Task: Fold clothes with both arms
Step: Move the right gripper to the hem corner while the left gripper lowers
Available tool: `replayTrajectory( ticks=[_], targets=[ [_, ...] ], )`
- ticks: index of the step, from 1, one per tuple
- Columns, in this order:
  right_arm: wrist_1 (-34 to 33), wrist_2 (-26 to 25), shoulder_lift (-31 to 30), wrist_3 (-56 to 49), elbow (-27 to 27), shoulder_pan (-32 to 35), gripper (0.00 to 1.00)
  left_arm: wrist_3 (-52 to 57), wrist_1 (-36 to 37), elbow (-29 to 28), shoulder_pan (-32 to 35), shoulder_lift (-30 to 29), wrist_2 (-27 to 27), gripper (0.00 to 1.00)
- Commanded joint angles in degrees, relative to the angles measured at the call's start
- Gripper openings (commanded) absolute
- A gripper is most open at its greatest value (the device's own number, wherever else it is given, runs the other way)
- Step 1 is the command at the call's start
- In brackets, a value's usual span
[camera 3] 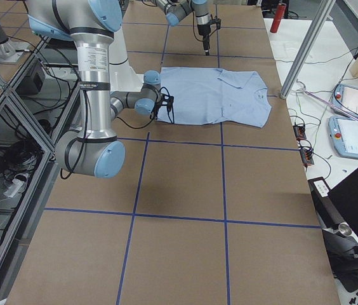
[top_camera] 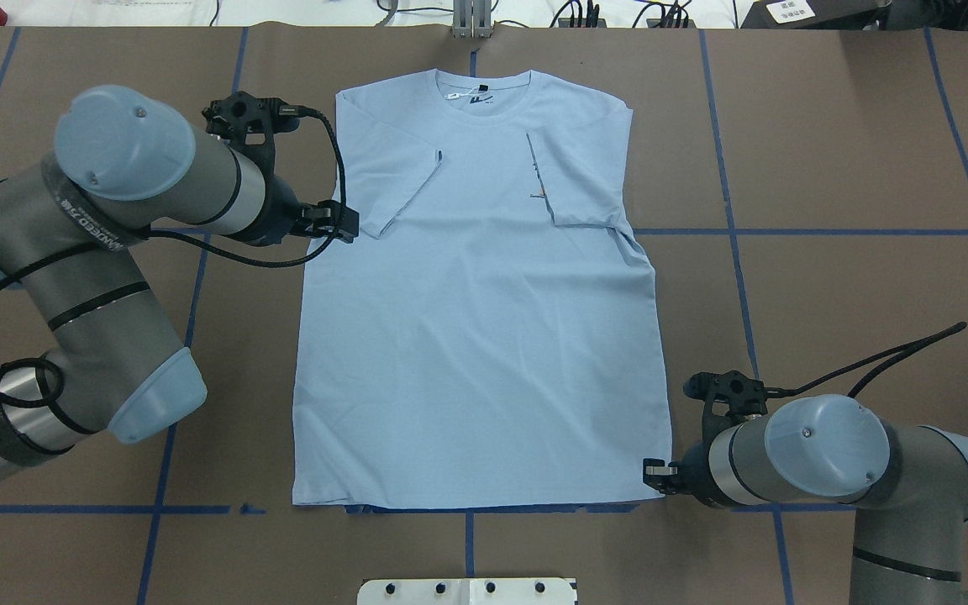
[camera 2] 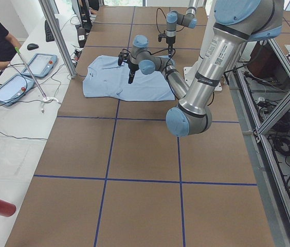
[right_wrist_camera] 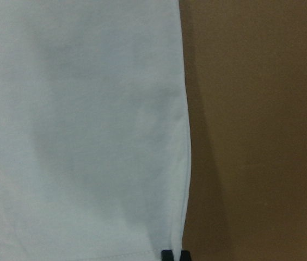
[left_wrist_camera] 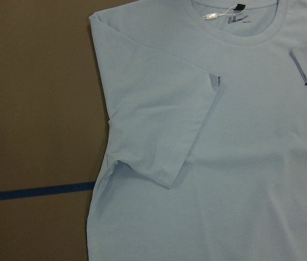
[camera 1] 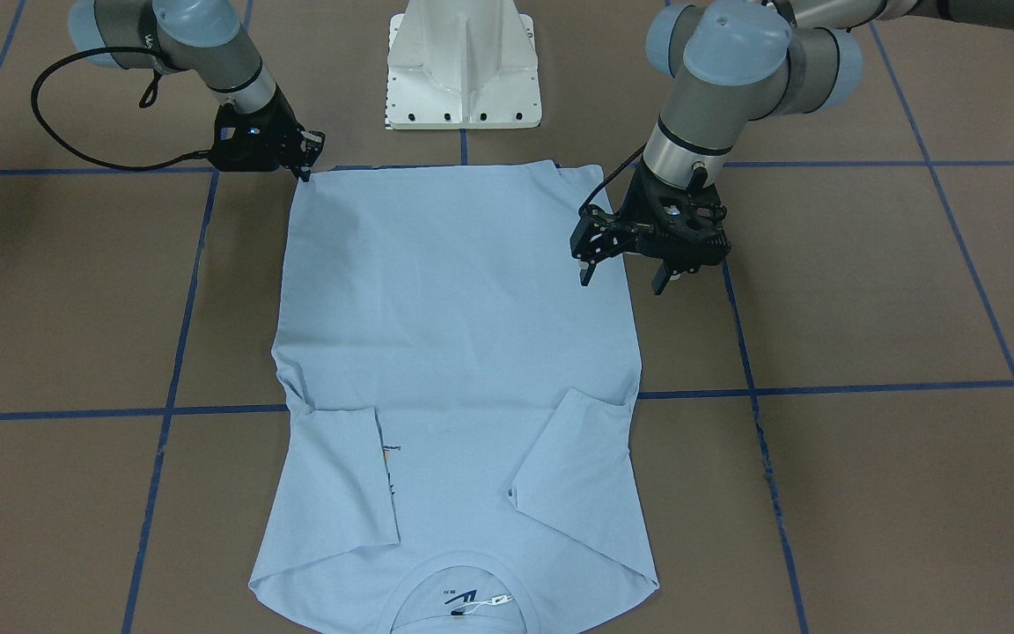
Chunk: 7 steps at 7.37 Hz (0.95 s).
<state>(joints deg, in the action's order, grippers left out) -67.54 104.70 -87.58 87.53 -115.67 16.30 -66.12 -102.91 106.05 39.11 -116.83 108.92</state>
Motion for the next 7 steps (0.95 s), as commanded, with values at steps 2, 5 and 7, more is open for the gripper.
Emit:
replayTrajectory(
  ticks=[2,5,7],
  targets=[
    [0.48,0.24,-0.23,0.01,-1.66,1.37,0.00,-15.75,0.78,8.79,-10.42,9.83,-4.74,1.00],
    [0.48,1.72,-0.14,-0.08,-4.21,3.29,0.00,-23.16,1.40,9.87,-21.95,12.33,-11.45,1.00],
    [0.48,1.82,0.12,-0.08,-4.21,3.74,0.00,-24.49,4.90,9.52,-25.39,12.42,-13.99,0.94]
  ],
)
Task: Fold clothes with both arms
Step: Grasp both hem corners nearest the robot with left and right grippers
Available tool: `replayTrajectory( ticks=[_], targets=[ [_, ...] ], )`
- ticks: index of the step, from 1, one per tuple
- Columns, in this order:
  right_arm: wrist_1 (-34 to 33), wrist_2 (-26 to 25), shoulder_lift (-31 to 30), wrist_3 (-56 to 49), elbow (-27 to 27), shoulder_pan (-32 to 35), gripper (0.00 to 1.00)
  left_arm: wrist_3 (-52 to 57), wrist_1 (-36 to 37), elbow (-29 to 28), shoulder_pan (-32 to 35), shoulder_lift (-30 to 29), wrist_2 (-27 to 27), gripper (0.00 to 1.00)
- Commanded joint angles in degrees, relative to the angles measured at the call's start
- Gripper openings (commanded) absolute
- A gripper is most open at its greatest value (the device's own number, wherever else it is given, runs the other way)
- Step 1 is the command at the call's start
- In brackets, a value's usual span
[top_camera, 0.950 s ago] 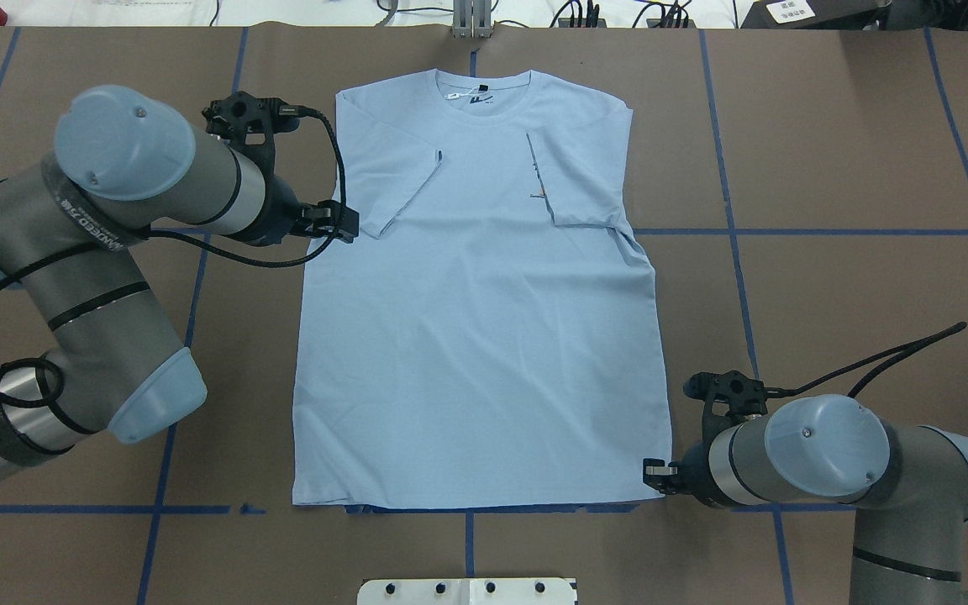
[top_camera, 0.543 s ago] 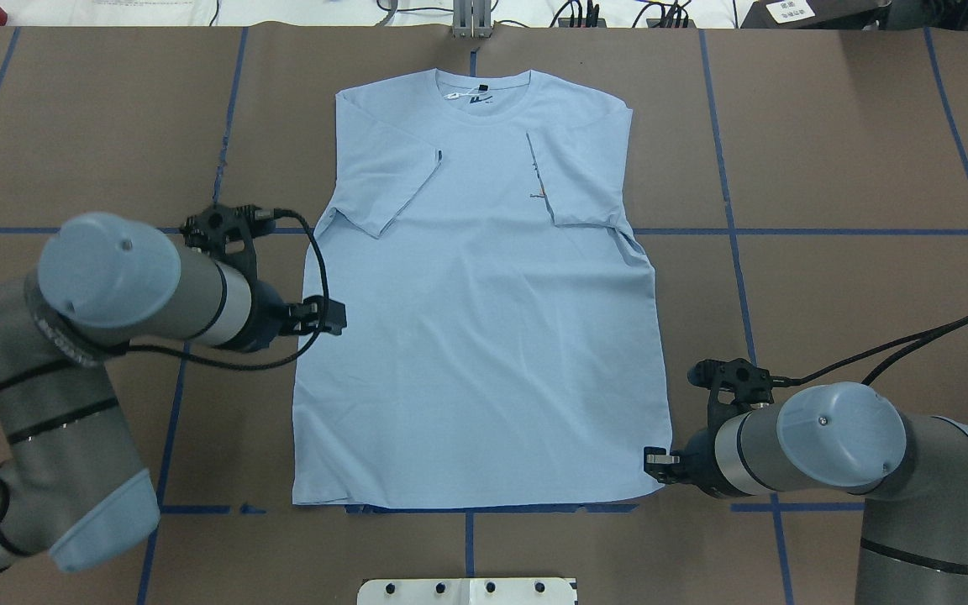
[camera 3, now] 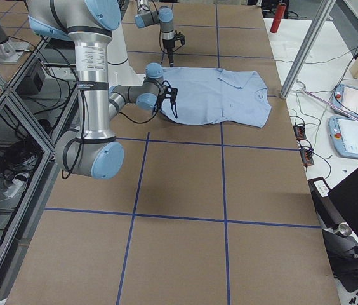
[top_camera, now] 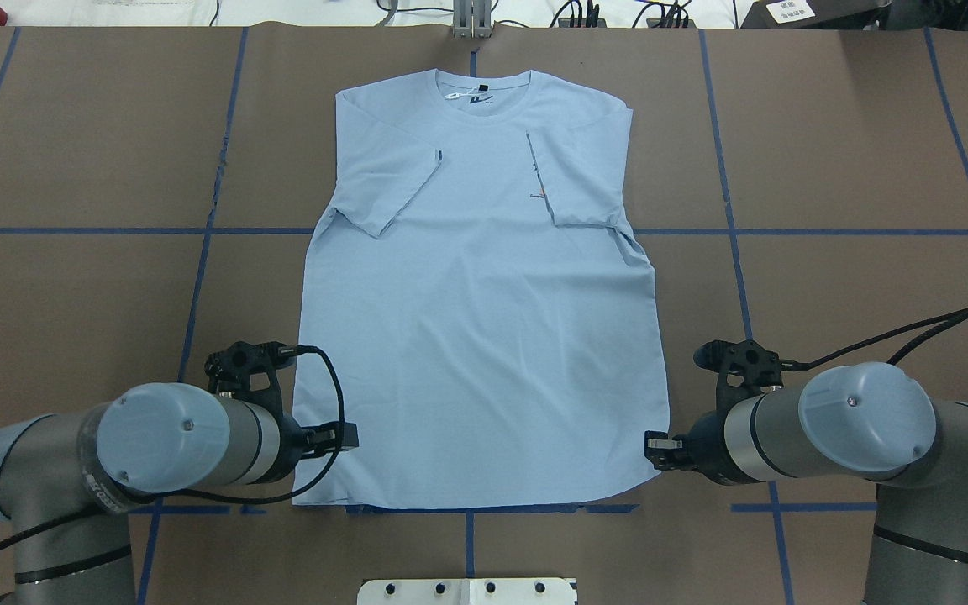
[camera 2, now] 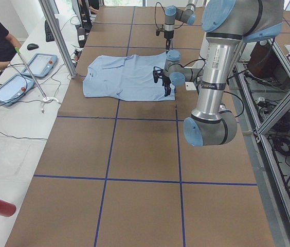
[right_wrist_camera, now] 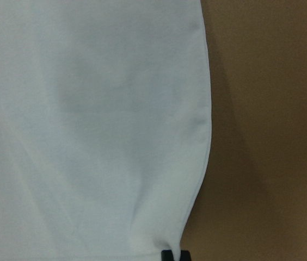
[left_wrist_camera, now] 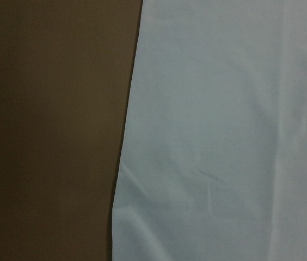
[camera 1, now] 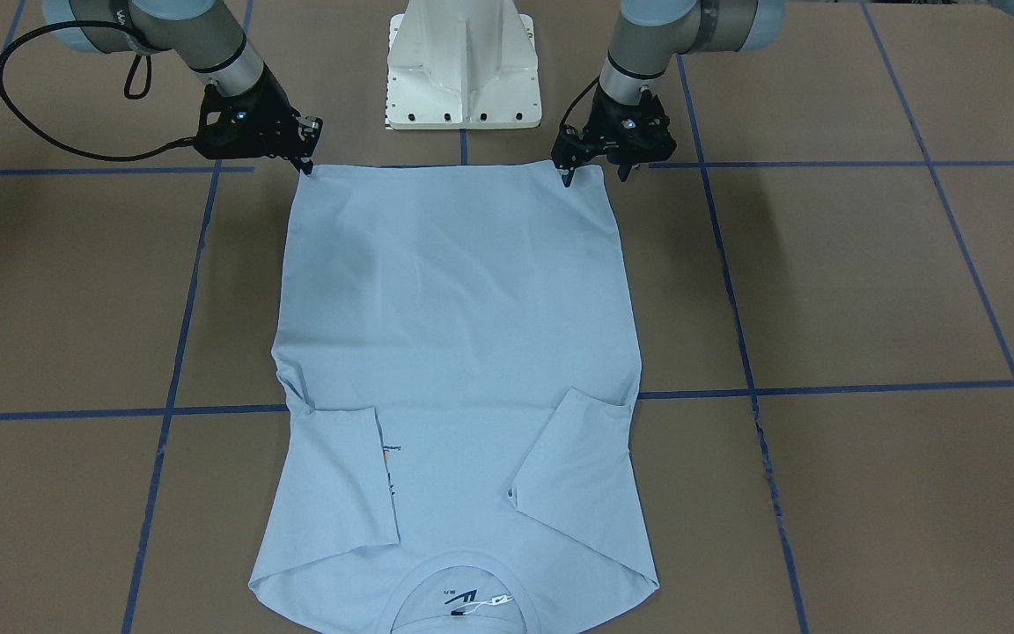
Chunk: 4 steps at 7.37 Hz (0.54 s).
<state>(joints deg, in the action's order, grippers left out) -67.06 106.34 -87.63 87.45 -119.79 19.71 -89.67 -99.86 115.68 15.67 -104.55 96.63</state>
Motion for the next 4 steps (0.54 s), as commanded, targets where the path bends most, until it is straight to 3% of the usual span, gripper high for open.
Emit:
replayTrajectory(
  ticks=[1,4],
  targets=[
    [0.00,0.18,0.26,0.09,-0.10,0.33,0.00,-0.95,1.86,-0.37,-1.96,0.22,-1.71,0.91],
    [0.00,0.27,0.09,0.00,-0.10,0.76,0.00,-1.12,1.86,-1.77,-2.40,0.05,-1.71,0.85]
  ],
)
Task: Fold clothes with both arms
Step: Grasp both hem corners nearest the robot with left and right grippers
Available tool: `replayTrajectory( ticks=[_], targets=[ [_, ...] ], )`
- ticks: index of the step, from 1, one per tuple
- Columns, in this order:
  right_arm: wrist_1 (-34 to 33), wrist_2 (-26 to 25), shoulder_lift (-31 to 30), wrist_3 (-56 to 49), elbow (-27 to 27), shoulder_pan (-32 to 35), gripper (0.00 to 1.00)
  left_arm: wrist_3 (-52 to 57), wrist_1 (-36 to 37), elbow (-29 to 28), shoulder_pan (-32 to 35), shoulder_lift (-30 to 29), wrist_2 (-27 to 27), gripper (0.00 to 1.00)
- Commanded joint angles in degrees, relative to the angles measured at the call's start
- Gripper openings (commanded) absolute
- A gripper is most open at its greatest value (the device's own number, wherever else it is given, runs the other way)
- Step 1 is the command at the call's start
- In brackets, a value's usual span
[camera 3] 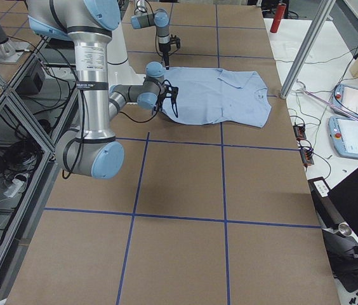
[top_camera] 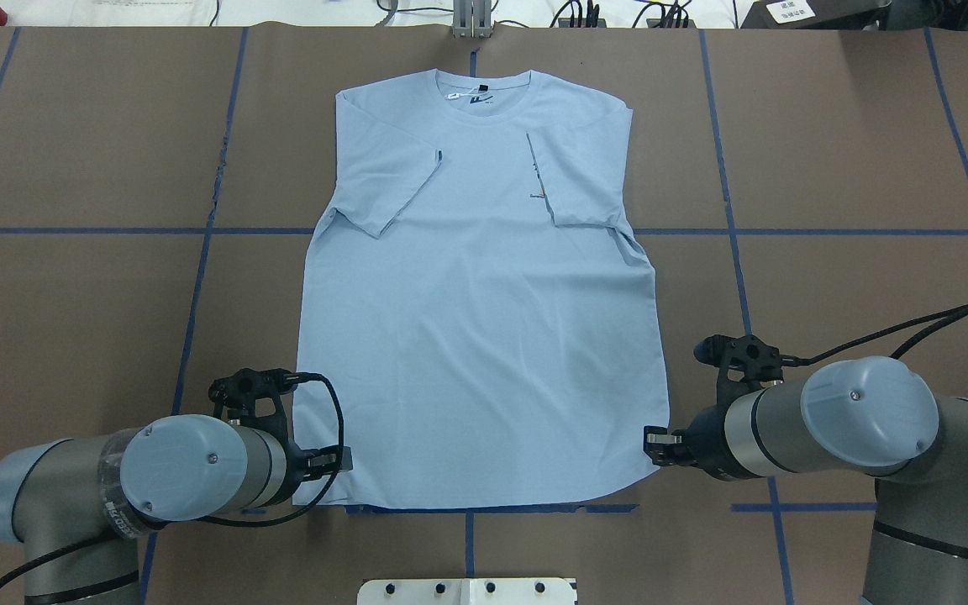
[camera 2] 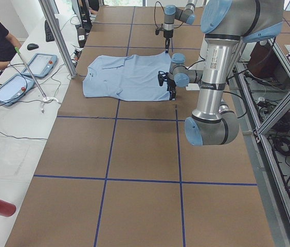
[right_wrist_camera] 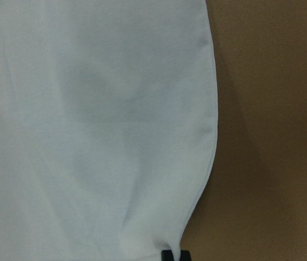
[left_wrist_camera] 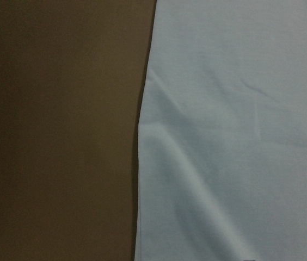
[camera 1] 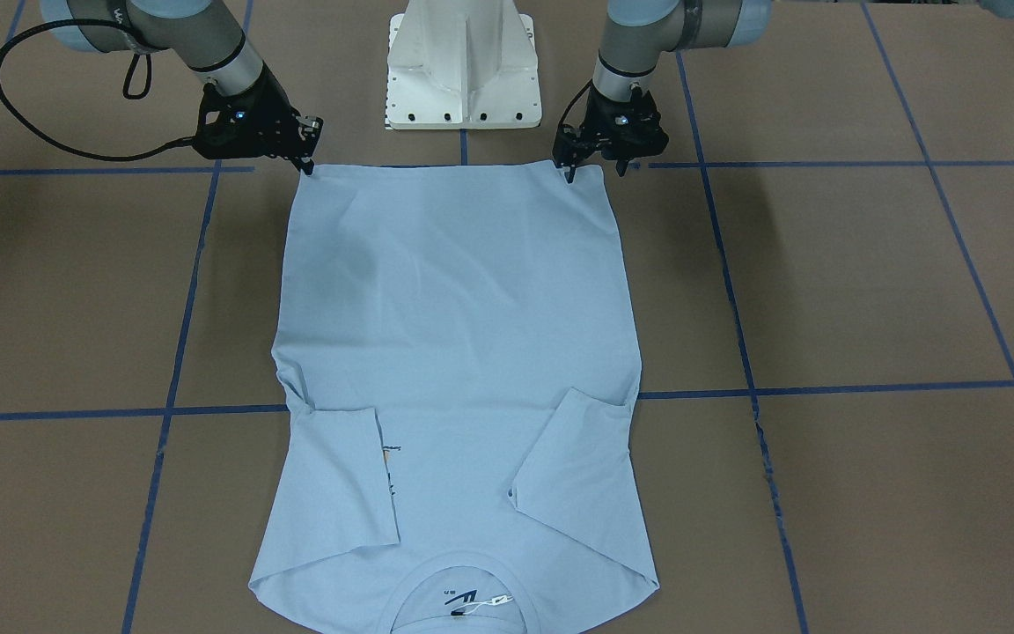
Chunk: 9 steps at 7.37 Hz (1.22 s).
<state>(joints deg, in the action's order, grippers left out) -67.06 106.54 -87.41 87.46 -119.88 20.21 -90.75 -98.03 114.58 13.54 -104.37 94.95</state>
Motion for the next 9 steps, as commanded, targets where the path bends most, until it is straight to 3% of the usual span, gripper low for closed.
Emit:
replayTrajectory(
  ticks=[1,4,8,9],
  targets=[
    [0.00,0.24,-0.13,-0.01,0.08,0.61,0.00,-0.04,0.03,-1.11,-0.27,-0.13,-0.03,0.85],
    [0.00,2.27,-0.04,-0.01,-0.09,1.93,0.00,-0.04,0.12,-1.21,-0.36,-0.04,-0.03,0.79],
    [0.00,2.44,-0.04,-0.01,-0.09,2.02,0.00,-0.21,0.91,-1.12,-1.15,-0.13,-0.03,0.79],
    [0.00,2.44,-0.04,-0.01,-0.09,2.02,0.00,-0.30,1.00,-1.20,-1.24,-0.13,-0.03,0.73]
  ],
)
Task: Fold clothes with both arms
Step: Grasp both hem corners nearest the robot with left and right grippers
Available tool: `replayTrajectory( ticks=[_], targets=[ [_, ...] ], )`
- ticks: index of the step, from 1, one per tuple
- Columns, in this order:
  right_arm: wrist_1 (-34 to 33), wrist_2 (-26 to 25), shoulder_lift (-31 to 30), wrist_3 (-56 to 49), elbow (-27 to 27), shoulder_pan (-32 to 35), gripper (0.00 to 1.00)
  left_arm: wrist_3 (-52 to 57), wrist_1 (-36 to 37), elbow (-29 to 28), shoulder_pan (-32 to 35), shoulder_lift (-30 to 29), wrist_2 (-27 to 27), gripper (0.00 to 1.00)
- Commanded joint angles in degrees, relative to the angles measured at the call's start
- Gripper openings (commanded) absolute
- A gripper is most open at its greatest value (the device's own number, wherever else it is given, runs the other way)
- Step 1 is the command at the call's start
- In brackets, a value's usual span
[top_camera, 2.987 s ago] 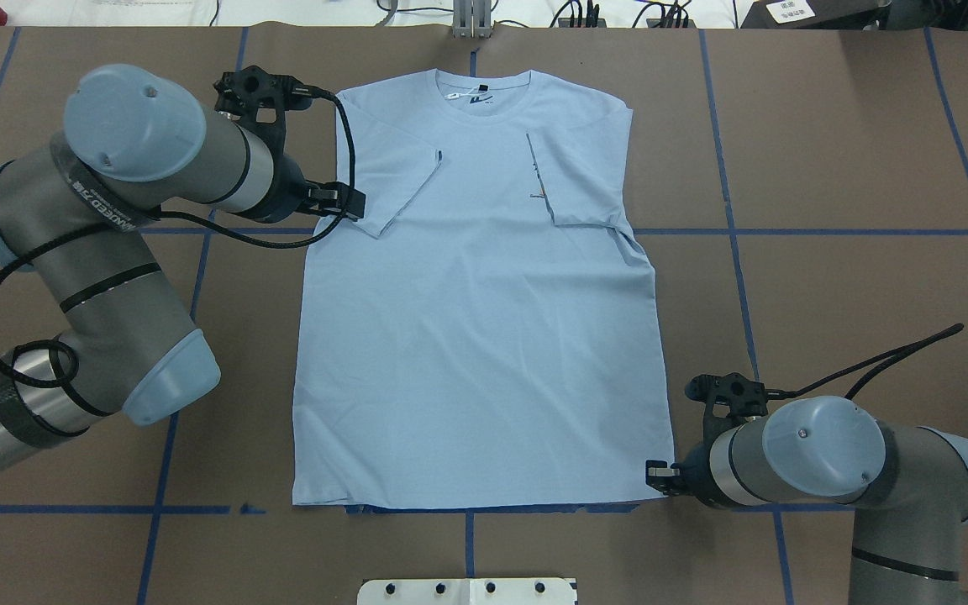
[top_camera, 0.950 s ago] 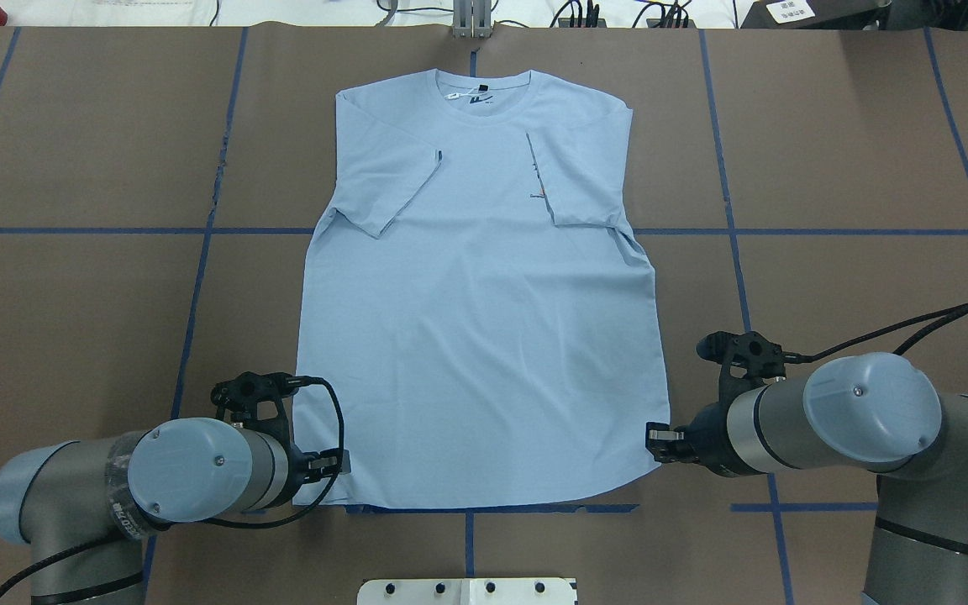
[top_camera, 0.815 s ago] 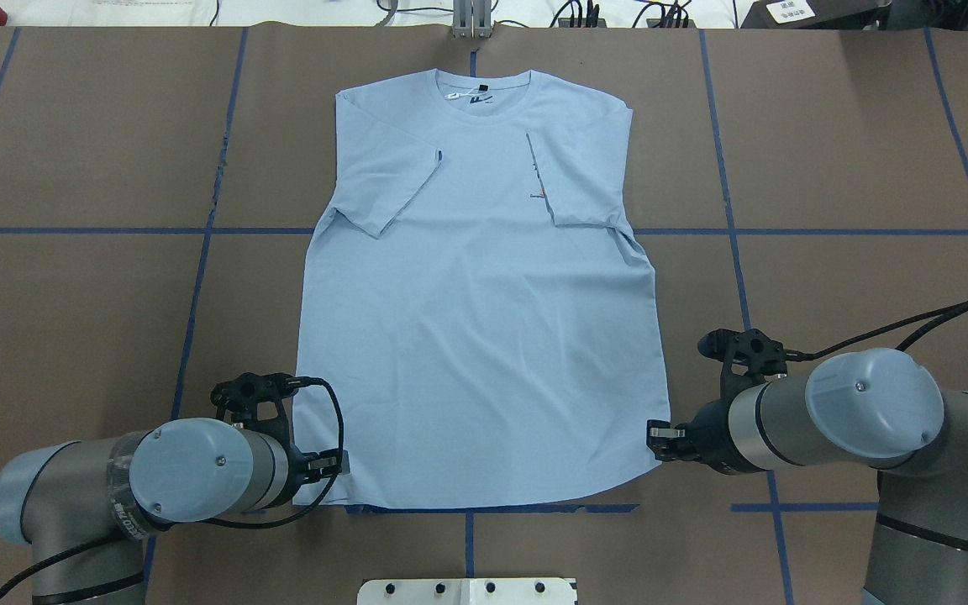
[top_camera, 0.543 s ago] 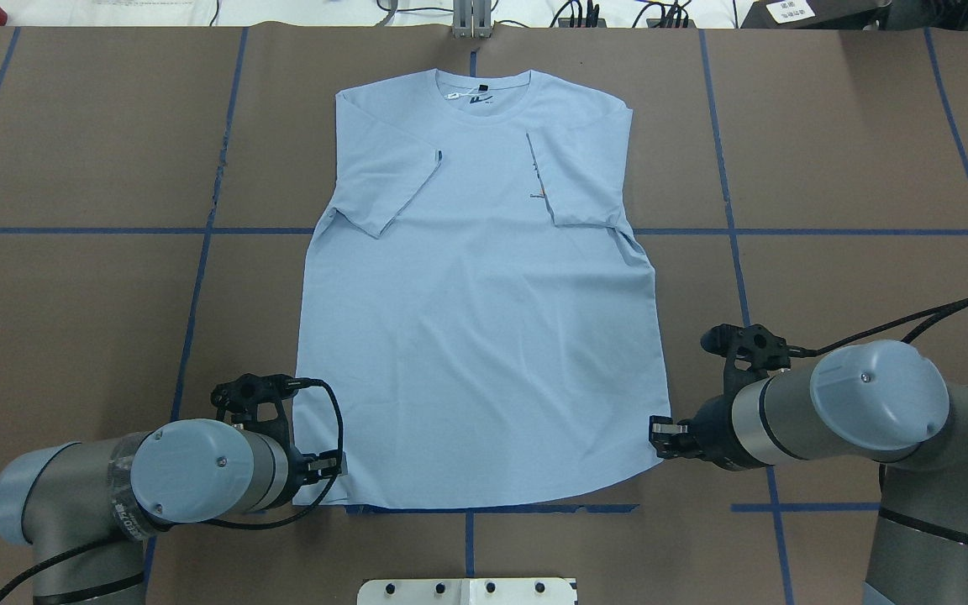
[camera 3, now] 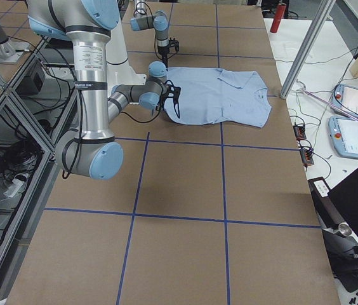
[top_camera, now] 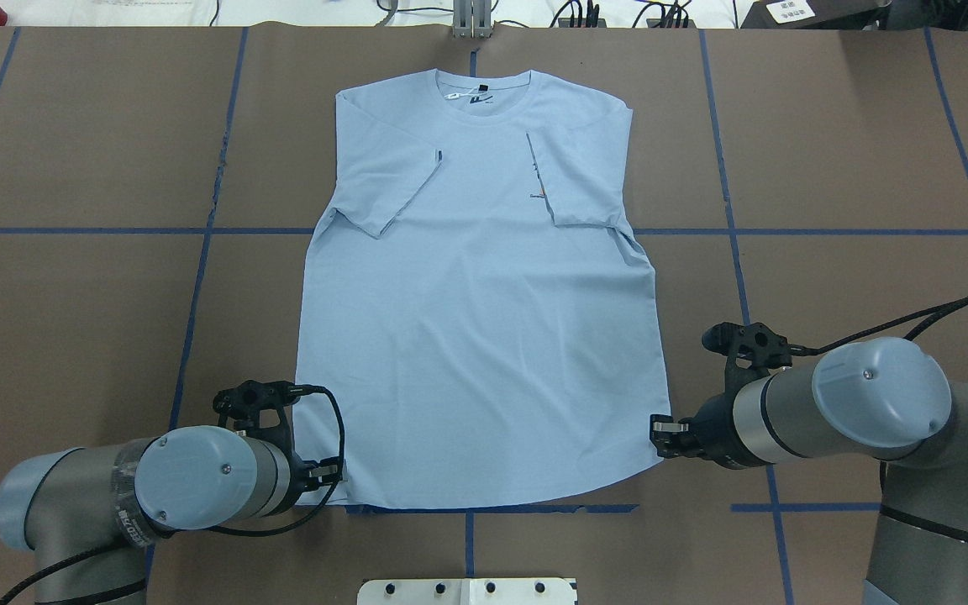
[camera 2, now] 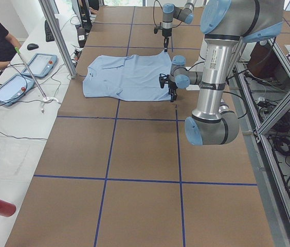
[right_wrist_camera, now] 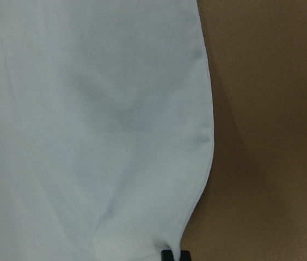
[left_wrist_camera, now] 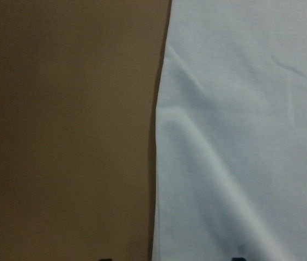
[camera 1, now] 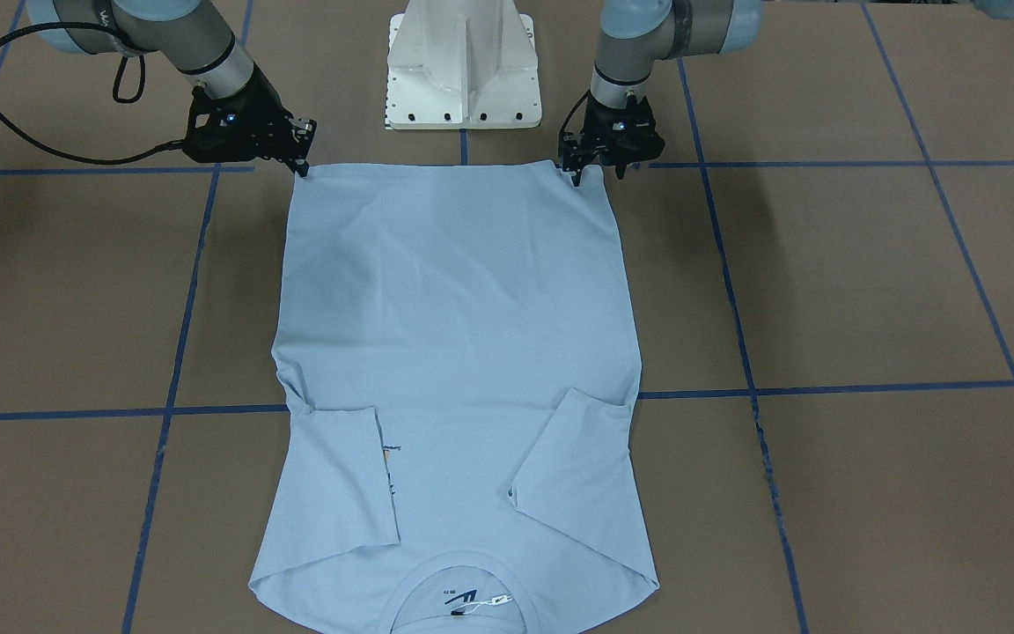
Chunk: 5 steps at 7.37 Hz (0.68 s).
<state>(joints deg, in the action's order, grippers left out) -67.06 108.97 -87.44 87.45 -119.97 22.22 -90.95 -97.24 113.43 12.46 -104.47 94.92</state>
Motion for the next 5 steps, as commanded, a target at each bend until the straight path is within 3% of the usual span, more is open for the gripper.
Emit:
replayTrajectory(
  ticks=[1,3,4,5],
  targets=[
    [0.00,0.10,-0.01,0.00,0.00,0.19,0.00,-0.02,0.21,0.03,-0.16,0.06,0.00,0.57],
    [0.00,1.85,-0.10,0.00,-0.09,1.68,0.00,-0.02,0.91,0.04,-0.42,-0.21,0.00,0.26],
    [0.00,2.47,-0.10,0.00,-0.18,2.39,0.00,-0.02,0.83,0.04,-0.42,-0.29,0.00,0.20],
    [0.00,2.73,-0.19,0.00,-0.18,2.57,0.00,-0.02,0.91,0.30,-0.42,-0.47,0.09,0.06]
  ],
)
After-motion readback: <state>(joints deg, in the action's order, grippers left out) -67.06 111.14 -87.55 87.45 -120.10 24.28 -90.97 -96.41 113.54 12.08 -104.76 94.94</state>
